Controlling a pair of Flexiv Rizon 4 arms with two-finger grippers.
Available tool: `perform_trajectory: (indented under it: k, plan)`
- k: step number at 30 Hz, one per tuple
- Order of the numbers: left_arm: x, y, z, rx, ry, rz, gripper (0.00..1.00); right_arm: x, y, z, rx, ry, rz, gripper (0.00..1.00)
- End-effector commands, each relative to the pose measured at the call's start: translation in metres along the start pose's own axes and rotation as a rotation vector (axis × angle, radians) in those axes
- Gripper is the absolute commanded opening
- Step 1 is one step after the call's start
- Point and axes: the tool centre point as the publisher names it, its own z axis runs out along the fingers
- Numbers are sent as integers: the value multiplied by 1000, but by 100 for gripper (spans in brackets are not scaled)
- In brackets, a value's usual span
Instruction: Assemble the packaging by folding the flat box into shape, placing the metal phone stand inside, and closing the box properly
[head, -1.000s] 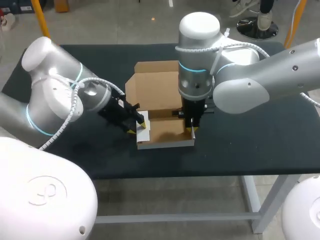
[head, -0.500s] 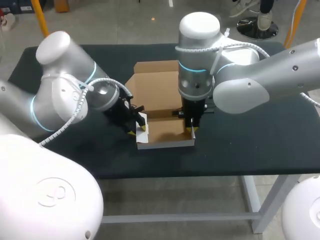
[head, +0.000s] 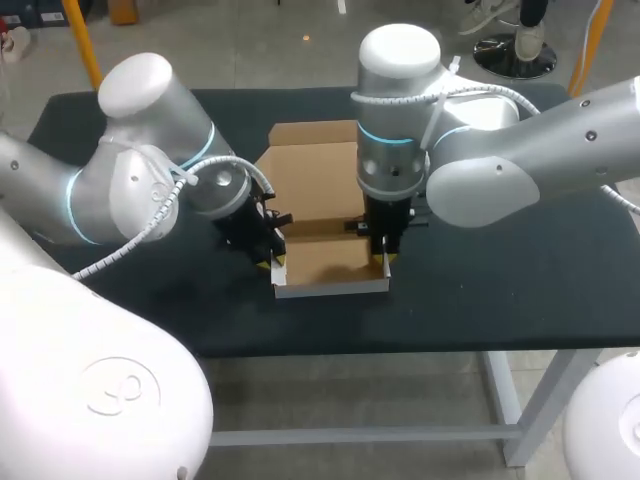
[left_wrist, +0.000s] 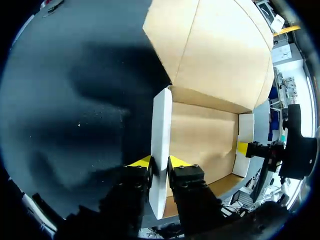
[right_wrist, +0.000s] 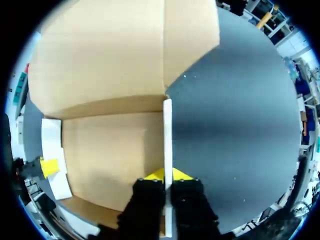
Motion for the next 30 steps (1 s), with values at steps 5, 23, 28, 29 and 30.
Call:
perform_trajectory:
  k: [5,23,28,29,30]
  plan:
    - [4,-4,12,-14,-349,7,21,3,1,0,4,-3,-1,0]
    - [0,-5,24,1,-413,15,9,3,1,0,4,-3,-1,0]
    - [-1,-6,26,24,-435,9,0,3,1,0,4,-3,-1,0]
    - [-1,-6,26,25,-435,10,0,3,1,0,4,-3,-1,0]
    - [-1,-6,27,28,-434,10,0,3,1,0,4,-3,-1,0]
